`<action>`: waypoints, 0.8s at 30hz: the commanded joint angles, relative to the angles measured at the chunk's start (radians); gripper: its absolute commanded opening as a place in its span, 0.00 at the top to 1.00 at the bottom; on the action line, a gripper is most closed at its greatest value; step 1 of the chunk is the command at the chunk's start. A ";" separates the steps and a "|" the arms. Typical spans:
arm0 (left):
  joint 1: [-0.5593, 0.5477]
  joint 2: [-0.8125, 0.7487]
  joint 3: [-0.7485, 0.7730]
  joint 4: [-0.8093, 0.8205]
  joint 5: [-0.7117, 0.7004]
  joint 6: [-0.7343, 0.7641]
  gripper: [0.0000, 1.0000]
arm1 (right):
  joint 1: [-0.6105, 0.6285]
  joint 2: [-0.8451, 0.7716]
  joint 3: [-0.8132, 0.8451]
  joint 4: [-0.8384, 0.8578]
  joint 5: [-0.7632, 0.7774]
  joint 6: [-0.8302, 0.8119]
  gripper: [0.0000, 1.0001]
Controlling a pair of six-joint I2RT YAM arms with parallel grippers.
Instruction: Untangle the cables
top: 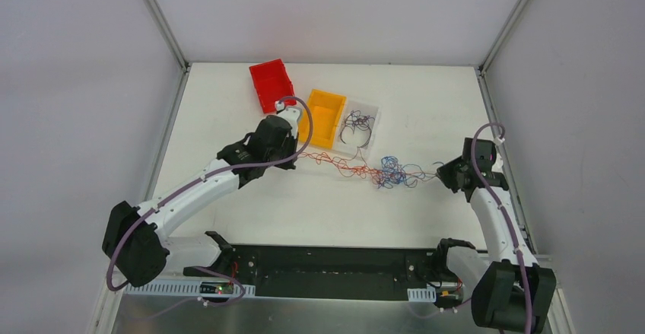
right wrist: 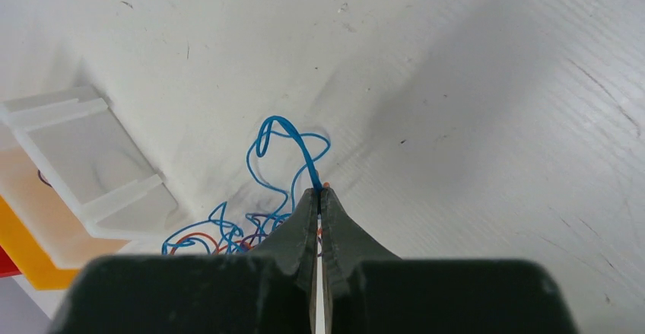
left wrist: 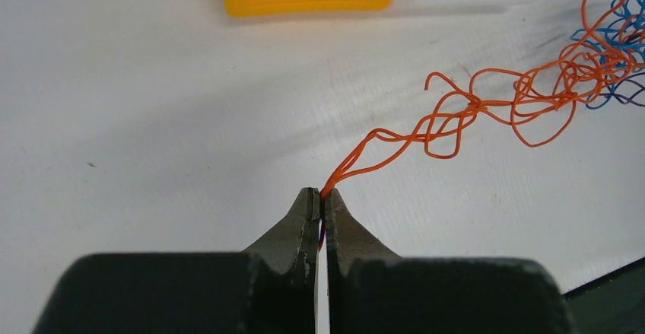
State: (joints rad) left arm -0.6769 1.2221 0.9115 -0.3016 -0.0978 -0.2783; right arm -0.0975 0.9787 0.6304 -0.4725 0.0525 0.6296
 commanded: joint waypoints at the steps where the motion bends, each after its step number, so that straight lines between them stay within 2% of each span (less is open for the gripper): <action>1: 0.004 -0.059 0.012 -0.048 -0.095 -0.019 1.00 | -0.011 -0.049 0.016 -0.038 0.079 0.012 1.00; 4: 0.005 -0.080 0.018 -0.058 -0.113 -0.006 1.00 | -0.014 -0.070 0.022 -0.058 0.112 0.018 1.00; 6: 0.005 -0.088 0.026 -0.059 -0.077 0.016 1.00 | -0.017 -0.086 0.021 -0.048 0.091 0.002 1.00; 7: 0.005 -0.088 0.036 -0.058 -0.025 0.036 1.00 | -0.017 -0.090 0.021 -0.033 0.046 -0.027 0.89; 9: -0.008 -0.076 0.058 -0.044 0.142 0.093 1.00 | -0.015 -0.102 0.027 0.002 -0.115 -0.114 0.41; 10: -0.032 -0.069 0.071 -0.044 0.171 0.118 1.00 | -0.015 -0.115 0.020 0.031 -0.205 -0.140 0.30; 13: -0.147 -0.042 0.102 -0.044 0.135 0.203 1.00 | 0.004 -0.168 -0.021 0.149 -0.436 -0.203 0.25; 14: -0.168 -0.030 0.114 -0.044 0.133 0.217 1.00 | 0.027 -0.170 -0.015 0.158 -0.467 -0.220 0.24; 18: -0.184 -0.008 0.166 -0.044 0.156 0.198 1.00 | 0.198 -0.121 0.037 0.154 -0.449 -0.303 0.24; 24: -0.183 -0.064 0.223 -0.054 0.119 0.196 1.00 | 0.426 -0.025 0.073 0.251 -0.384 -0.297 0.24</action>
State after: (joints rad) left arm -0.8623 1.2114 1.0660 -0.3508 0.0395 -0.1070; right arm 0.2363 0.9047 0.6418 -0.3172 -0.3332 0.3664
